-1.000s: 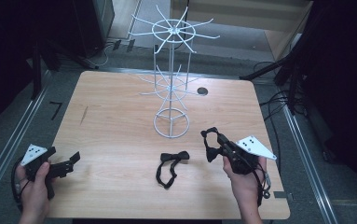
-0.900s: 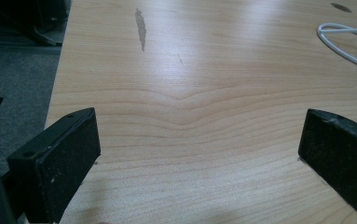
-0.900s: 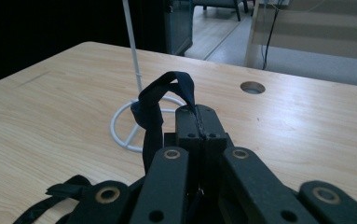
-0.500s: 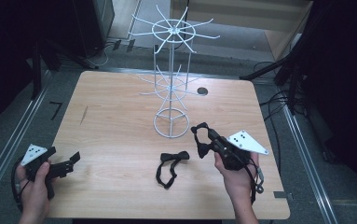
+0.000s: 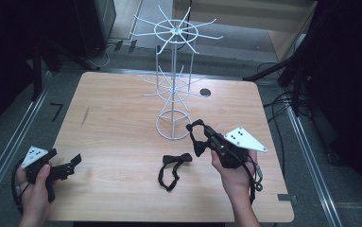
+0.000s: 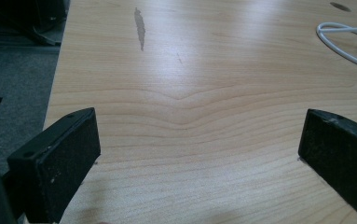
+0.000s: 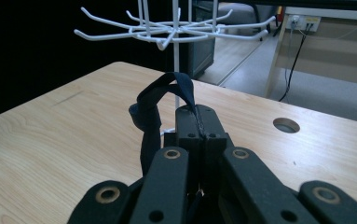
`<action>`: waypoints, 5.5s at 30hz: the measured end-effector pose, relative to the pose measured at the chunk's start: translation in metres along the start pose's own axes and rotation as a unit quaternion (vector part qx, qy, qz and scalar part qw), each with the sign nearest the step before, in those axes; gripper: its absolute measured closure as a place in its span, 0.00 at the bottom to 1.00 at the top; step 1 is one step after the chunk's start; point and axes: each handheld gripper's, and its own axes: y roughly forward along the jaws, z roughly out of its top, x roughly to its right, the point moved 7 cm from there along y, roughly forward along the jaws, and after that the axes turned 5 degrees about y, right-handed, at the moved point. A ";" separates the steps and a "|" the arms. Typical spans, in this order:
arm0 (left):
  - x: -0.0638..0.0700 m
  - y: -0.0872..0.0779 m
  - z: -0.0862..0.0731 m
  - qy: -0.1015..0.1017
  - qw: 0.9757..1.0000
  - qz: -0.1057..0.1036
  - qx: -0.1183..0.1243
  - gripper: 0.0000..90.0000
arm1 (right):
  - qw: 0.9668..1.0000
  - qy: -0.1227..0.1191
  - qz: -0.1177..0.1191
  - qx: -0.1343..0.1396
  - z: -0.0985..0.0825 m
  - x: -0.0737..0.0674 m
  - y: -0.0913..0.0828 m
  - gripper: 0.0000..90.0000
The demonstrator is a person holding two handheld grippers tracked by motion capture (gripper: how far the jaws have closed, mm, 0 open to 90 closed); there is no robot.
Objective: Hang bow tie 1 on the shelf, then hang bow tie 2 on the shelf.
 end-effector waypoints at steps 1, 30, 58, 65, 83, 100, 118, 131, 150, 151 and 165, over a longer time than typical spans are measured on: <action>0.000 0.000 0.000 0.000 1.000 0.000 0.000 0.00 | 1.000 0.000 0.003 0.001 0.002 -0.002 0.001 1.00; 0.000 0.000 0.000 0.001 1.000 -0.001 -0.002 0.00 | 1.000 -0.006 0.019 0.013 0.029 -0.014 0.014 1.00; 0.000 0.000 0.000 -0.003 1.000 -0.003 -0.001 0.00 | 1.000 -0.001 0.017 0.003 0.044 -0.007 0.037 1.00; 0.000 0.000 0.000 -0.003 1.000 -0.003 0.000 0.00 | 1.000 0.005 0.020 -0.008 0.042 -0.002 0.049 1.00; -0.001 0.001 0.001 -0.004 1.000 -0.004 0.001 0.00 | 0.999 0.022 0.013 -0.030 0.035 0.013 0.074 1.00; -0.001 0.000 0.000 -0.006 1.000 -0.005 0.003 0.00 | 0.998 0.047 0.030 -0.024 0.013 0.013 0.079 0.86; 0.000 -0.001 0.000 -0.005 1.000 0.000 0.005 0.00 | 0.997 0.060 0.025 -0.040 -0.018 0.018 0.064 0.53; 0.001 -0.001 0.000 -0.002 1.000 0.000 0.001 0.00 | 0.994 0.061 0.038 -0.080 -0.064 0.016 0.046 0.55; 0.000 -0.001 0.000 -0.003 1.000 -0.001 0.003 0.00 | 0.984 0.025 0.082 -0.156 -0.105 -0.016 0.060 0.53; 0.000 -0.001 0.000 -0.003 1.000 -0.002 0.001 0.00 | 0.983 0.023 0.084 -0.160 -0.107 -0.017 0.061 0.53; 0.000 -0.001 0.000 -0.002 1.000 -0.004 0.001 0.00 | 0.975 -0.003 0.110 -0.192 -0.118 -0.032 0.066 0.59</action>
